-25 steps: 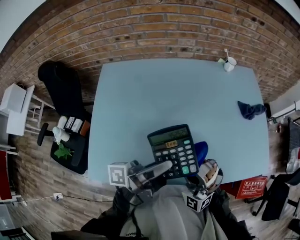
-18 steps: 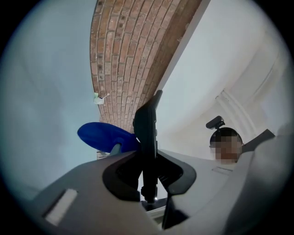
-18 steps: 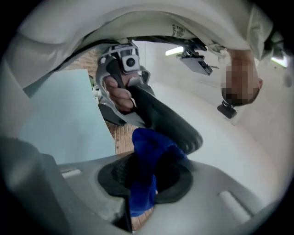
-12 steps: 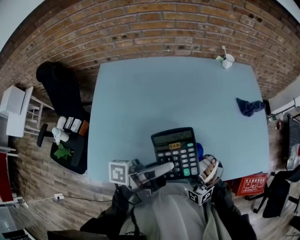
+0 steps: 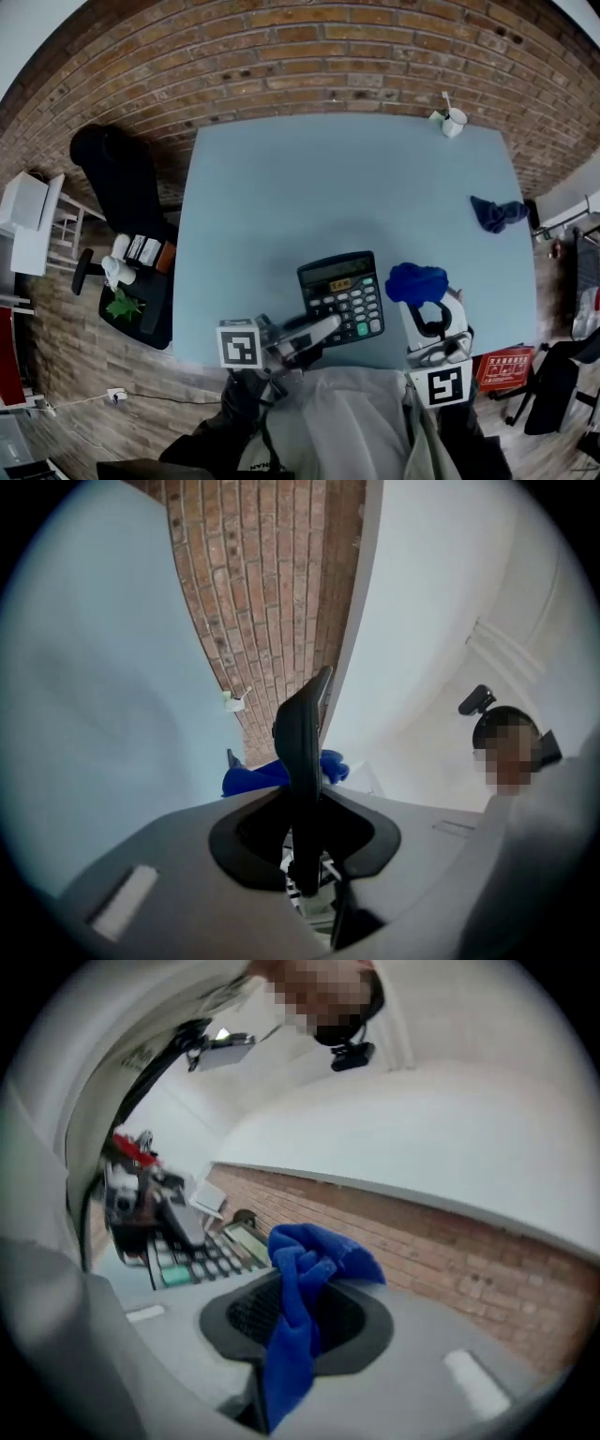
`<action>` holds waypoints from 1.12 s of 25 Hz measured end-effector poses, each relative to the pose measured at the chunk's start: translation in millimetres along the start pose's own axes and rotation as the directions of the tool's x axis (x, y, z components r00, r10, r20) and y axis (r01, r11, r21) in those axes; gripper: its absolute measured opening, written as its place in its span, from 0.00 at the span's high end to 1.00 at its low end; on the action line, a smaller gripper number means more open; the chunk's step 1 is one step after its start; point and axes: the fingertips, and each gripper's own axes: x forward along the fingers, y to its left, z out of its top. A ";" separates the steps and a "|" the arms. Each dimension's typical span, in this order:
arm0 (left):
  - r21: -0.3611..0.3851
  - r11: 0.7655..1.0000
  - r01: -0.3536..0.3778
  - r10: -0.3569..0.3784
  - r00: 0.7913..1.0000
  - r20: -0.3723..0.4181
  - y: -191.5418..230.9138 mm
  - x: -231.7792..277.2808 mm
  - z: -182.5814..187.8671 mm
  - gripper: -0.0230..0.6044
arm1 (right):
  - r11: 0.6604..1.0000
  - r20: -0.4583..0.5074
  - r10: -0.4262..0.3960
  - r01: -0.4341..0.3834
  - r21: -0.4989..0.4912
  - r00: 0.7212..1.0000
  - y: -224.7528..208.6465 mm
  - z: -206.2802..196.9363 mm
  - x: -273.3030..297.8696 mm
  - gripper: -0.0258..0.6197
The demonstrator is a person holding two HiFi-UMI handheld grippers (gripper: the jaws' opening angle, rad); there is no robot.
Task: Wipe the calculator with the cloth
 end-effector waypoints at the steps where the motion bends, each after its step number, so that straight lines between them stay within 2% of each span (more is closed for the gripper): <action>1: 0.032 0.999 -0.027 0.027 1.000 -0.010 3.3 0.9 -0.8 0.84 | 0.995 -0.005 0.057 -0.057 0.085 0.998 8.0 5.5 4.5 0.82; 3: 0.094 0.993 -0.070 0.073 0.997 -0.030 6.6 5.5 -3.9 0.84 | 0.970 -0.074 0.177 -0.162 0.180 0.981 29.9 6.9 17.7 0.82; 6: 0.195 0.969 -0.150 0.158 0.987 -0.028 13.4 10.3 -6.5 0.84 | 0.951 -0.242 0.300 -0.268 0.155 0.923 55.7 -2.6 36.0 0.82; 8: 0.259 0.945 -0.199 0.210 0.978 -0.014 17.5 9.4 -5.7 0.84 | 0.936 -0.273 0.350 -0.324 0.138 0.896 70.9 5.0 44.7 0.82; 10: 0.295 0.928 -0.227 0.238 0.971 -0.003 18.8 8.6 -5.5 0.84 | 0.922 -0.272 0.386 -0.367 0.122 0.882 84.7 17.6 50.3 0.82; 12: 0.308 0.921 -0.238 0.247 0.969 0.009 18.9 7.5 -5.1 0.84 | 0.925 -0.264 0.381 -0.368 0.097 0.886 85.3 21.5 54.9 0.82; 15: 0.322 0.915 -0.242 0.252 0.968 0.012 17.6 4.0 -4.5 0.83 | 0.956 -0.238 0.279 -0.244 0.164 0.930 49.7 2.0 60.2 0.82; 17: 0.334 0.910 -0.247 0.259 0.966 0.010 17.5 3.4 -4.8 0.83 | 0.961 -0.291 0.219 -0.154 0.230 0.931 25.2 -19.8 58.0 0.82; 18: 0.340 0.906 -0.252 0.265 0.964 0.006 18.5 4.5 -5.6 0.83 | 0.959 -0.310 0.220 -0.146 0.244 0.925 22.2 -24.5 57.2 0.82; 21: 0.355 0.898 -0.259 0.280 0.960 -0.006 21.3 10.3 -10.2 0.83 | 0.940 -0.284 0.309 -0.244 0.240 0.908 52.6 -2.5 57.2 0.82; 23: 0.391 0.880 -0.269 0.300 0.954 -0.019 22.0 13.4 -13.8 0.83 | 0.912 -0.222 0.384 -0.332 0.240 0.896 83.5 26.6 56.2 0.82; 25: 0.430 0.859 -0.279 0.317 0.948 -0.017 21.5 14.8 -15.1 0.83 | 0.897 -0.162 0.419 -0.380 0.225 0.894 97.7 46.3 56.3 0.82; 27: 0.448 0.847 -0.287 0.318 0.948 0.007 20.2 12.9 -11.9 0.83 | 0.913 -0.122 0.380 -0.351 0.208 0.917 83.3 46.3 59.8 0.82; 28: 0.458 0.839 -0.294 0.321 0.947 0.020 20.2 11.0 -9.7 0.83 | 0.924 -0.122 0.336 -0.303 0.232 0.934 66.9 37.7 60.8 0.82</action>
